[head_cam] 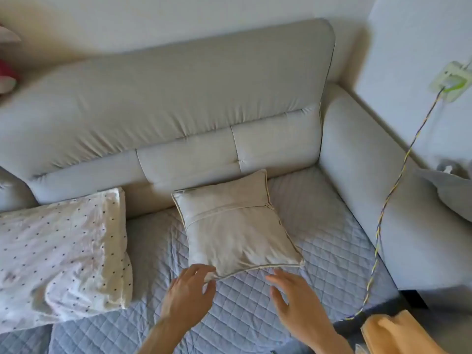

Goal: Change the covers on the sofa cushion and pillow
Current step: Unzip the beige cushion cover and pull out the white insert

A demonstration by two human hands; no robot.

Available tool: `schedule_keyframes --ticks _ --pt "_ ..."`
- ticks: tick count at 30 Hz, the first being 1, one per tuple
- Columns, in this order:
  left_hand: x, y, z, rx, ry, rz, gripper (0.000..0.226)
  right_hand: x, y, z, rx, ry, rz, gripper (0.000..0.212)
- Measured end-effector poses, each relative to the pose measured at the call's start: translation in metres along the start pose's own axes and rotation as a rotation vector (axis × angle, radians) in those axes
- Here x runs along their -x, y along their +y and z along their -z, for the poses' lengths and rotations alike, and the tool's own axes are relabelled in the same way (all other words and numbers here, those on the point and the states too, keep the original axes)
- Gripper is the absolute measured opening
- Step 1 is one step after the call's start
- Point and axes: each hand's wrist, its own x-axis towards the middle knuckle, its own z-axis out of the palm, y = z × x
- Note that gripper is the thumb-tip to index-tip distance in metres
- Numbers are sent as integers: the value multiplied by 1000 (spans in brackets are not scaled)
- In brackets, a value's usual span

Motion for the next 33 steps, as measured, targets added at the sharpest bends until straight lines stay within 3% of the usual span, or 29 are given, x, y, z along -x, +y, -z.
schedule_keyframes --ticks 6,10,13,16,18,21,28,33 --pt "-110 -16 -45 8 193 98 44 -112 45 -17 71 62 15 39" --pt "-159 -56 -67 327 227 397 71 -177 64 -37 36 172 -27 52" --pt "-178 -76 -78 518 178 463 90 -215 68 -50 -115 236 -137 61" --pt "-186 -96 -90 628 166 410 92 -237 69 -64 -312 241 -301 71" --pt "-186 -111 -97 697 195 380 95 -241 67 -79 -318 267 -347 77" --pt "-180 -130 -111 804 251 302 98 -231 60 -105 -322 406 -311 66" --pt "-143 -152 -139 877 570 20 72 -180 48 -149 -525 828 4 39" --pt "-107 -177 -131 901 762 -137 70 -151 39 -183 -641 933 221 36"
